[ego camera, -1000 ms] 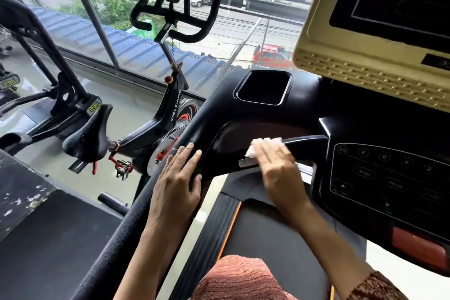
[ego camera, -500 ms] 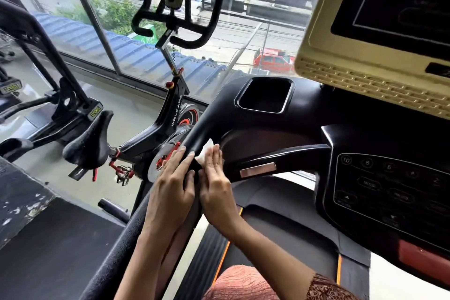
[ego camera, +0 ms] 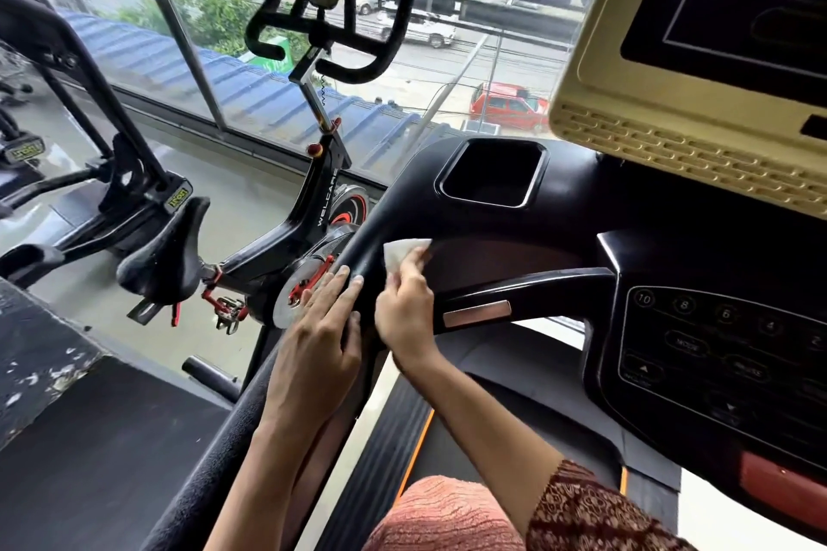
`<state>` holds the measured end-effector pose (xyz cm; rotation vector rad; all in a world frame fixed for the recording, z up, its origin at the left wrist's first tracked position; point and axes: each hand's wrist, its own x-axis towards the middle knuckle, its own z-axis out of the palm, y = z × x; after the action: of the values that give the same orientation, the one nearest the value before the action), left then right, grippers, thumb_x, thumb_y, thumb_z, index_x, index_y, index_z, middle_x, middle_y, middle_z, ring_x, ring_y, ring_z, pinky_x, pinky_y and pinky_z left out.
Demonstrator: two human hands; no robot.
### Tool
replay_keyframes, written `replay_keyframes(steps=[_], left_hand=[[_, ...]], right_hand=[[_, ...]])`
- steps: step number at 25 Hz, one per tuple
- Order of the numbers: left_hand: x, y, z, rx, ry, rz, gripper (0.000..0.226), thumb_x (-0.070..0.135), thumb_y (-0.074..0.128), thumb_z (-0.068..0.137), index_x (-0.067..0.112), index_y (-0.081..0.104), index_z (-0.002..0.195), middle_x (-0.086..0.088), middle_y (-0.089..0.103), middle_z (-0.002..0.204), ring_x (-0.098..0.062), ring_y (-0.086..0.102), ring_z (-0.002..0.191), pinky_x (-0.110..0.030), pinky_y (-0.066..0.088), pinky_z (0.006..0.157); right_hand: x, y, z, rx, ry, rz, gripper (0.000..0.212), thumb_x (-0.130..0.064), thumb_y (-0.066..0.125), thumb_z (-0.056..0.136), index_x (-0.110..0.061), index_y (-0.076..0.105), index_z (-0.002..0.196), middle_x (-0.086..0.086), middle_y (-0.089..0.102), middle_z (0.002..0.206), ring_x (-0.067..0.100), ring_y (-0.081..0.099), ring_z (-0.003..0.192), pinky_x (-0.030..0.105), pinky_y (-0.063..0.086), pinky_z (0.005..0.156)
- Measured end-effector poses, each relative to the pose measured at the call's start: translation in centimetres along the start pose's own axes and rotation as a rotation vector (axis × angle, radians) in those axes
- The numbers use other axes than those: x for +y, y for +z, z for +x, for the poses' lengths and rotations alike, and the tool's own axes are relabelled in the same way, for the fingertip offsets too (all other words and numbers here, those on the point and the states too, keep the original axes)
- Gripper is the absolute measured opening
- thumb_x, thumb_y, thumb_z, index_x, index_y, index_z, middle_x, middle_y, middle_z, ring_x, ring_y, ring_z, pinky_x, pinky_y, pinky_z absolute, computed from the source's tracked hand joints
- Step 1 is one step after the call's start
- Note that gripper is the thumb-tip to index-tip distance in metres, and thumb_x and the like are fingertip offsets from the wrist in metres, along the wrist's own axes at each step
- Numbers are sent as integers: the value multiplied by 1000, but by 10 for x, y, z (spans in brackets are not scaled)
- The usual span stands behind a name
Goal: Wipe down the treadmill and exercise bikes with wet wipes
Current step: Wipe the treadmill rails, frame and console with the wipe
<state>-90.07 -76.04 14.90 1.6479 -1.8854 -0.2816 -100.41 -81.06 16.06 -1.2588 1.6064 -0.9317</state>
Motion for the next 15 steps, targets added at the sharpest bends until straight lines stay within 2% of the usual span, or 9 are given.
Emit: replay_keyframes(steps=[2, 3, 5, 7, 8, 10, 12, 13, 15], left_hand=[[1, 0, -1, 1, 9, 15, 54, 26, 32, 89, 4, 54, 133, -14, 48, 142, -15, 36, 135, -8, 6, 113], [1, 1, -1, -2, 12, 20, 54, 26, 32, 89, 3, 54, 133, -14, 48, 142, -15, 35, 135, -8, 5, 113], [0, 1, -2, -5, 12, 27, 55, 25, 31, 88, 3, 54, 134, -15, 48, 142, -17, 36, 135, -8, 4, 113], [-1, 1, -2, -5, 14, 33, 56, 25, 31, 88, 3, 53, 134, -15, 48, 142, -19, 37, 135, -8, 4, 113], [-1, 1, -2, -2, 16, 39, 55, 25, 31, 89, 3, 54, 134, -16, 48, 142, -20, 38, 134, -8, 5, 113], [1, 2, -3, 2, 23, 53, 52, 23, 33, 90, 2, 56, 131, -16, 50, 140, -21, 41, 133, -10, 8, 114], [3, 3, -4, 4, 46, 76, 50, 21, 34, 89, 2, 58, 128, -16, 52, 138, -23, 43, 132, -16, 13, 115], [3, 4, -4, 5, 63, 89, 49, 20, 35, 89, 2, 59, 127, -17, 53, 137, -24, 44, 131, -18, 14, 115], [4, 5, -3, 7, 85, 105, 49, 19, 36, 88, 1, 60, 127, -17, 53, 137, -26, 45, 130, -21, 15, 115]], right_hand=[[-1, -8, 4, 40, 12, -42, 52, 1, 38, 97, 3, 22, 147, 27, 40, 144, 31, 37, 136, 18, 24, 104], [0, -13, -2, 14, -18, -73, 52, 3, 39, 96, 3, 27, 146, 25, 41, 144, 28, 38, 136, 14, 24, 105], [6, -23, -20, -130, -143, -150, 51, 8, 40, 92, 3, 35, 143, 21, 38, 146, 23, 33, 138, -1, 17, 100], [9, -38, -39, -280, -291, -246, 51, 12, 39, 89, -1, 44, 139, 17, 42, 144, 21, 35, 138, -6, 15, 96], [12, -48, -42, -263, -378, -304, 53, 15, 37, 87, -2, 48, 136, 16, 46, 142, 22, 37, 137, -1, 18, 101], [24, -61, -37, 9, -501, -468, 60, 17, 28, 78, 3, 53, 131, 20, 52, 135, 29, 43, 133, 23, 27, 113], [42, -65, -30, 163, -588, -794, 60, 4, 27, 72, 5, 60, 123, 20, 61, 126, 34, 52, 124, 45, 30, 113], [50, -61, -29, 148, -613, -919, 57, -4, 30, 75, 3, 62, 121, 17, 63, 123, 33, 54, 123, 48, 26, 113], [64, -51, -29, 44, -705, -984, 47, -14, 36, 85, -1, 62, 122, 13, 63, 125, 31, 54, 124, 46, 23, 112]])
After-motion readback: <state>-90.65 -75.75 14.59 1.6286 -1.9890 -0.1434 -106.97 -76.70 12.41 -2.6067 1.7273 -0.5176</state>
